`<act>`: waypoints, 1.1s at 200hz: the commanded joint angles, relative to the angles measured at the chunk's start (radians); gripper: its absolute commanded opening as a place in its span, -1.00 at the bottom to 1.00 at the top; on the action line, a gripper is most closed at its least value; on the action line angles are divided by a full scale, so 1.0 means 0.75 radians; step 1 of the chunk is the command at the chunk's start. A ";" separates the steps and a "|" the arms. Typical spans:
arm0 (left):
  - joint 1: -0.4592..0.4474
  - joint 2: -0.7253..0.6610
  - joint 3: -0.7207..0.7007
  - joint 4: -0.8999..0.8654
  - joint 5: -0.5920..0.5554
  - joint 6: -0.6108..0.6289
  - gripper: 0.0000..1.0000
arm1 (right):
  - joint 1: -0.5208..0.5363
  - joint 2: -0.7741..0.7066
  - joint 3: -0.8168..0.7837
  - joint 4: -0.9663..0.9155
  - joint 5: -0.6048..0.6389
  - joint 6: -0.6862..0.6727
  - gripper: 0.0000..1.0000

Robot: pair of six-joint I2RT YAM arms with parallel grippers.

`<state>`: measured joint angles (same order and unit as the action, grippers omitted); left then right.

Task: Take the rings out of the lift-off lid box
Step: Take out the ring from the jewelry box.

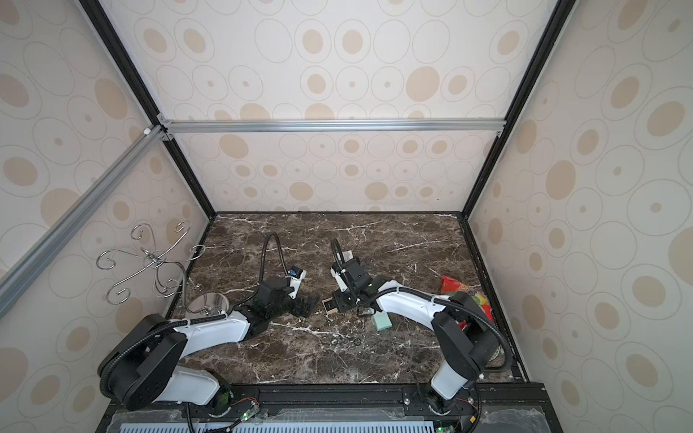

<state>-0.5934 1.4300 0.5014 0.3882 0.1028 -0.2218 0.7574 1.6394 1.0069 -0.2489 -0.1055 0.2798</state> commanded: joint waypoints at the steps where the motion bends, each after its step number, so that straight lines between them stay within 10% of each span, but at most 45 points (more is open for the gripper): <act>1: -0.004 0.031 0.001 0.034 0.019 -0.054 1.00 | 0.027 0.061 0.065 0.044 -0.023 0.020 -0.14; 220: -0.006 0.169 0.004 0.116 0.101 -0.093 1.00 | 0.052 0.289 0.148 0.037 -0.017 0.029 -0.72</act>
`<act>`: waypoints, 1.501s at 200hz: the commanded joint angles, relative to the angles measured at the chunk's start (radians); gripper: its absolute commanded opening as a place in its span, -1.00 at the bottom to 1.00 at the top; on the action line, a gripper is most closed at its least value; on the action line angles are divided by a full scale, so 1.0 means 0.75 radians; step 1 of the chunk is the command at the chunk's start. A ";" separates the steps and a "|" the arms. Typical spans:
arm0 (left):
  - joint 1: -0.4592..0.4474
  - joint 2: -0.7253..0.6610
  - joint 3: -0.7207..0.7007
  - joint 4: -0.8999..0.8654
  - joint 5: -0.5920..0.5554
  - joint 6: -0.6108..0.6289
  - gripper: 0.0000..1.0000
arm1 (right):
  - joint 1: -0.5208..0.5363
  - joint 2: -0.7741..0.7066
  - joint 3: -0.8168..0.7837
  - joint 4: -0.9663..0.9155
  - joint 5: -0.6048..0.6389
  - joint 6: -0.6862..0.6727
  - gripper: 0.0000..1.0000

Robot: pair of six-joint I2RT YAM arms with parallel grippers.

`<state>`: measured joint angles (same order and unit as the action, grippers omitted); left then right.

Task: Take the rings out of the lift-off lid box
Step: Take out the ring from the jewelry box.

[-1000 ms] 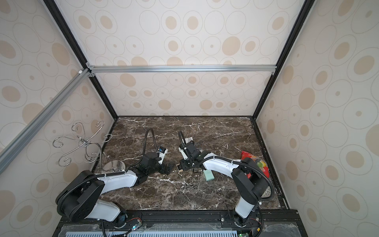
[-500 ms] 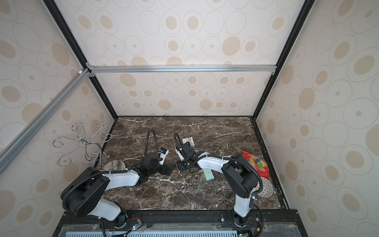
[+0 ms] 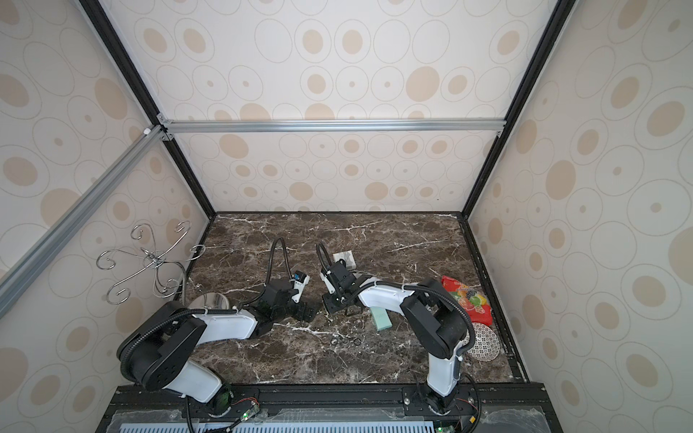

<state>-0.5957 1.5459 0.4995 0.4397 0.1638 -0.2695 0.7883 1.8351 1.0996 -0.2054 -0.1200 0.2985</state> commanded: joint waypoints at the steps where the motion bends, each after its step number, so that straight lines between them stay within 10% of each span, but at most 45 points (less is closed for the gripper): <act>1: -0.002 0.015 0.006 0.048 0.020 -0.030 1.00 | 0.011 0.028 0.025 -0.021 0.002 0.004 -0.72; 43: 0.000 0.022 0.021 0.059 0.026 -0.033 1.00 | 0.011 0.024 0.021 -0.023 -0.012 -0.001 -1.00; 300: 0.000 0.079 0.030 0.064 0.032 -0.044 1.00 | 0.010 -0.170 -0.129 0.130 -0.063 0.013 -1.00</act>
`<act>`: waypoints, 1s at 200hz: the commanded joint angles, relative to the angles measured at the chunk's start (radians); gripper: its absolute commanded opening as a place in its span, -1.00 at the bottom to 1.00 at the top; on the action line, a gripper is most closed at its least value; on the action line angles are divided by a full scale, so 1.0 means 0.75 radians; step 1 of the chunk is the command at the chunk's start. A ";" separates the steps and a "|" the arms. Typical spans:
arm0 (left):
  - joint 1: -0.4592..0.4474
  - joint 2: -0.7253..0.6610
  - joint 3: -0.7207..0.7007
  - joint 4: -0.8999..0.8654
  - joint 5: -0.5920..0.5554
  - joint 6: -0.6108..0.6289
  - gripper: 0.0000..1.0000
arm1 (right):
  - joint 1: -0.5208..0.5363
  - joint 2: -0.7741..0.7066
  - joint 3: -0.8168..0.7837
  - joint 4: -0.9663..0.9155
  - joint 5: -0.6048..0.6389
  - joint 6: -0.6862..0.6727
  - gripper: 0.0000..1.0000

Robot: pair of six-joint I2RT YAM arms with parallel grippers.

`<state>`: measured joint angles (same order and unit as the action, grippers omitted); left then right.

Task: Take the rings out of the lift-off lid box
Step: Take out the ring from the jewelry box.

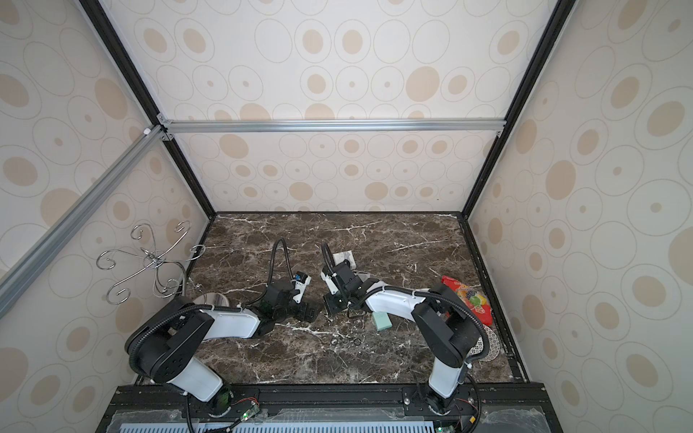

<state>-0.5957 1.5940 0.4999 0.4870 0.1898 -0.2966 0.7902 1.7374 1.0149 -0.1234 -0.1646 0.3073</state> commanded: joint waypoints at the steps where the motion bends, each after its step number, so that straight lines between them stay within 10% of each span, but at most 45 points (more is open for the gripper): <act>1: -0.001 0.015 0.029 0.000 -0.003 -0.008 1.00 | 0.008 -0.038 -0.015 0.020 -0.003 0.002 -1.00; 200: 0.002 0.039 0.056 0.057 0.054 -0.015 1.00 | 0.008 -0.048 -0.087 0.100 -0.011 0.026 -1.00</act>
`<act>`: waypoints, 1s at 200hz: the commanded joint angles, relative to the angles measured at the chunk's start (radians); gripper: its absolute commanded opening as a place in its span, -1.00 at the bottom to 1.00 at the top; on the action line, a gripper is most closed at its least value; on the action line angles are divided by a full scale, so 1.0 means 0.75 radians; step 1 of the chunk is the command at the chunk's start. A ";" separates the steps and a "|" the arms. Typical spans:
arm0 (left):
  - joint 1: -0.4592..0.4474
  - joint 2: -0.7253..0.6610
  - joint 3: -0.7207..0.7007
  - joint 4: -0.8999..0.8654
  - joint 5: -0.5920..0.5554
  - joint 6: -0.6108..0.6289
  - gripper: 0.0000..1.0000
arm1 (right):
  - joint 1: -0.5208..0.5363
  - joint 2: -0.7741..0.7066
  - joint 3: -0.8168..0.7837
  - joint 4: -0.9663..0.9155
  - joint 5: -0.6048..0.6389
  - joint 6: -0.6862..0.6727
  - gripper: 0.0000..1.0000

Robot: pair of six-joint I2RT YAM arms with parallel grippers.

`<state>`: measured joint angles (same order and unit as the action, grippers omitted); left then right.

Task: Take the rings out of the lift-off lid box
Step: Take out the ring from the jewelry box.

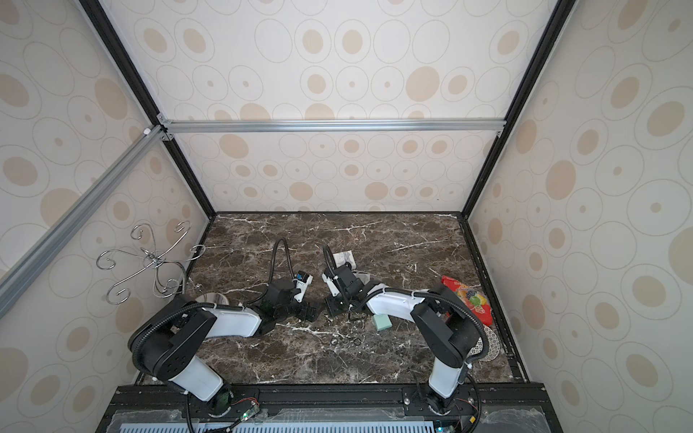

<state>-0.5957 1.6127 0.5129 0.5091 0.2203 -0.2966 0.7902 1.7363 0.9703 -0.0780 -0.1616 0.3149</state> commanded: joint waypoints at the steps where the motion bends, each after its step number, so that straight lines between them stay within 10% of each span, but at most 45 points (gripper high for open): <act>1: 0.000 0.014 0.039 0.027 0.013 -0.015 1.00 | 0.009 -0.046 -0.030 0.041 -0.015 0.016 -1.00; 200: 0.000 0.002 0.050 -0.003 0.002 0.001 1.00 | 0.008 -0.142 -0.131 0.141 -0.004 0.024 -1.00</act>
<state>-0.5957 1.6142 0.5201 0.5079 0.2226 -0.2966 0.7902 1.6516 0.8978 0.0193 -0.1795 0.3283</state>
